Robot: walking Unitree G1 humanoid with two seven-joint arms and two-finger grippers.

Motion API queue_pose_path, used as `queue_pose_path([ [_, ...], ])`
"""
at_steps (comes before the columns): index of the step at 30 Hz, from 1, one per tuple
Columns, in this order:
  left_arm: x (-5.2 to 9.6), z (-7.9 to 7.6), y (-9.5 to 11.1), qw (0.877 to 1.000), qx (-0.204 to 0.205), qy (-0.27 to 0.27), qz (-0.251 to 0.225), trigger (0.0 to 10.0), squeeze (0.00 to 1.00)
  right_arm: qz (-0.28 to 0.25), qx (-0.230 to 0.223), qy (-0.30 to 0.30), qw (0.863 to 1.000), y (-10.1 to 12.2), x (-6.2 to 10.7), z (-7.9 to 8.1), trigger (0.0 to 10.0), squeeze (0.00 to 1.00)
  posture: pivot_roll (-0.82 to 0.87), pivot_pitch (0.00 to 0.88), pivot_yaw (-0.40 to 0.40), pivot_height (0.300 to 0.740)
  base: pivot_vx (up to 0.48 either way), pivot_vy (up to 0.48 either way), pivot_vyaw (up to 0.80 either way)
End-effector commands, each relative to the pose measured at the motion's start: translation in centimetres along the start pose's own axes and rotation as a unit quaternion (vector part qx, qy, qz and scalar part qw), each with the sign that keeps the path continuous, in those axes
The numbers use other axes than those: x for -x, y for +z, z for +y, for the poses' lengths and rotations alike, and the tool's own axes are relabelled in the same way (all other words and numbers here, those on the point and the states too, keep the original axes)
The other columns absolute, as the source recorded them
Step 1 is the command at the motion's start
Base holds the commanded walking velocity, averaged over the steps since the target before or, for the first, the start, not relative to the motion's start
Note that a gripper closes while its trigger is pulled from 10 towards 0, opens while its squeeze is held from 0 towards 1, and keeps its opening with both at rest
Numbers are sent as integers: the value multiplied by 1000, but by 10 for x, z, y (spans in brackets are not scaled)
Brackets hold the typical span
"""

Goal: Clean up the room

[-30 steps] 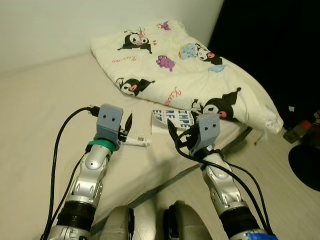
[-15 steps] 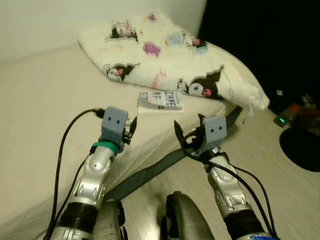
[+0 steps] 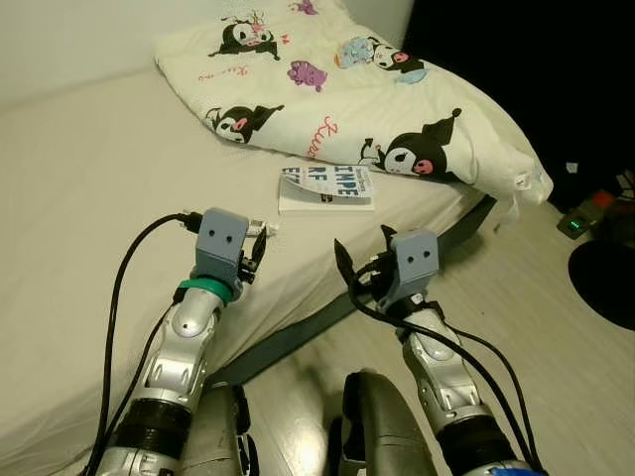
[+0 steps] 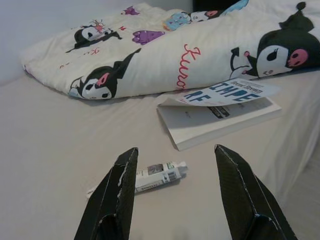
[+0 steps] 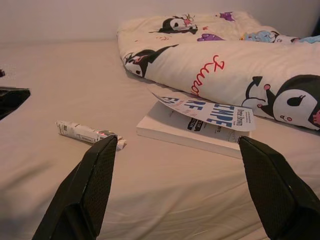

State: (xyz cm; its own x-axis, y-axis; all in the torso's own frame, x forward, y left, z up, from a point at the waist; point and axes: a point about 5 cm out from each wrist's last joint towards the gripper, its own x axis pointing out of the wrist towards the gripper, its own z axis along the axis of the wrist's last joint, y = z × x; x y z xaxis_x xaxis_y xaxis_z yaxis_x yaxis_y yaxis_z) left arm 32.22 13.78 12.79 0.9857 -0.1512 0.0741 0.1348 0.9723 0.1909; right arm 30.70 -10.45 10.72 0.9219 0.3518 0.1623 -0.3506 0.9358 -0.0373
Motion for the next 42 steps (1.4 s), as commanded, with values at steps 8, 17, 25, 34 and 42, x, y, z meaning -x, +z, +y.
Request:
queue_pose_path([
  [8, -29, -18, -15, 994, -83, -2, 68, 10000, 0, -21, -15, 8, 1000, 17, -17, 13, 10000, 0, -80, 230, 34, 635, 0, 0, 0],
  [17, -52, -15, -1, 983, -172, 10, 68, 10000, 0, -34, -24, 7, 999, 34, -29, 19, 10000, 0, -132, 400, 63, 635, 0, 0, 0],
  [25, -74, -5, 22, 949, -309, 48, 45, 10000, 0, -44, -27, -7, 999, 49, -30, 21, 10000, 0, -164, 500, 75, 635, 0, 0, 0],
  [34, -82, 6, 35, 912, -405, 67, 17, 10000, 0, -71, -40, -1, 997, 70, -30, 34, 10000, 0, -186, 531, 93, 635, 0, 0, 0],
  [42, -85, -7, 38, 879, -475, 40, -10, 10000, 0, -86, -46, -3, 995, 85, -30, 38, 10000, 0, -203, 553, 105, 635, 0, 0, 0],
])
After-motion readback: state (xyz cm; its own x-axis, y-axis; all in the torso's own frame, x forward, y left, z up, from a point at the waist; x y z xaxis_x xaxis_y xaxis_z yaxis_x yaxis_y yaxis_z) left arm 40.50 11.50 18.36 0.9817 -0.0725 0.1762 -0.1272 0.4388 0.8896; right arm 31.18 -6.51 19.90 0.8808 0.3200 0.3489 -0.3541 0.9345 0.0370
